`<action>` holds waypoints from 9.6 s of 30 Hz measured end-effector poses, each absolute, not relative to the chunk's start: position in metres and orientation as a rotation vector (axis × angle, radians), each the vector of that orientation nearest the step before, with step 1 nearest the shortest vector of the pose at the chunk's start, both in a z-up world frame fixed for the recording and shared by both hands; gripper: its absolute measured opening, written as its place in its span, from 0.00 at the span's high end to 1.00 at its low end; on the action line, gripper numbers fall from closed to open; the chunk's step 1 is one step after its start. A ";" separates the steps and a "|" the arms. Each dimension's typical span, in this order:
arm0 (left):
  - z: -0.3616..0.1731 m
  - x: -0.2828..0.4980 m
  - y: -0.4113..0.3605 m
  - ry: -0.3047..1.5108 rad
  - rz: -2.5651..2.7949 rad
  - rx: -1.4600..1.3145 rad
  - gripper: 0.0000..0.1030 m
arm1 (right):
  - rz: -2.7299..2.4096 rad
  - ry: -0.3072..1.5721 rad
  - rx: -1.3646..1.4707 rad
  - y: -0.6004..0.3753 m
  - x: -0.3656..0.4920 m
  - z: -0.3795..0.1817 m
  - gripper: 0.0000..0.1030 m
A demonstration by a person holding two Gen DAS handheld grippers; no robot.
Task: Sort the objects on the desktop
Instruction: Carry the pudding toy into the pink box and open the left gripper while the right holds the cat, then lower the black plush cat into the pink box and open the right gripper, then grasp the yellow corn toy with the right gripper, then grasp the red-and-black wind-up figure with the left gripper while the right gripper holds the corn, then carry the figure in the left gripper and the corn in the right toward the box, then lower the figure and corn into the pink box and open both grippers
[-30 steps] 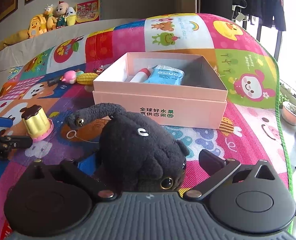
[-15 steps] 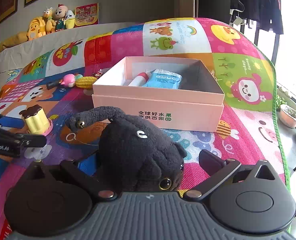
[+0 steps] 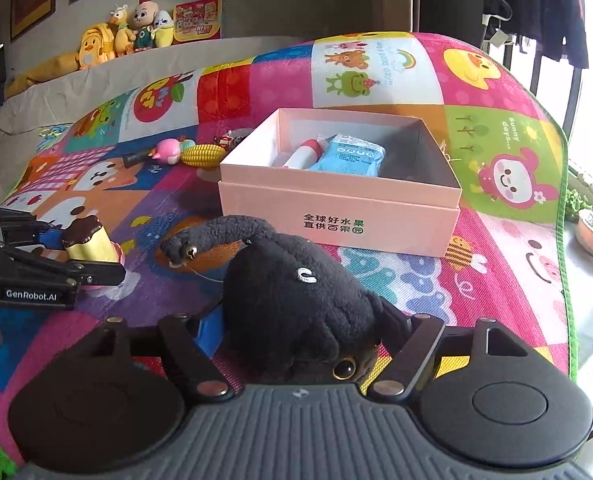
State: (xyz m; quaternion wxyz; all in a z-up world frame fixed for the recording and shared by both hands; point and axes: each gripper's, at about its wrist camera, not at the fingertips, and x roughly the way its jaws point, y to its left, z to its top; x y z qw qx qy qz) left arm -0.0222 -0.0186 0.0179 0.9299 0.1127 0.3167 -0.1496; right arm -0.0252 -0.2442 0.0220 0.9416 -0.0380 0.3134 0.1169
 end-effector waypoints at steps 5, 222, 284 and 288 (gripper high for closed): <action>0.048 -0.040 -0.027 0.596 -0.365 0.249 0.41 | 0.277 0.623 -0.053 -0.261 -0.050 0.049 0.27; 0.002 -0.016 0.024 0.668 -0.291 -0.019 0.03 | 0.308 0.624 -0.066 -0.215 -0.030 0.015 0.11; 0.135 0.091 -0.097 0.437 -0.387 0.010 0.05 | 0.070 0.398 0.106 -0.322 -0.092 0.108 0.36; 0.112 0.075 -0.075 0.505 -0.373 0.003 0.03 | 0.057 0.411 0.077 -0.327 -0.093 0.106 0.36</action>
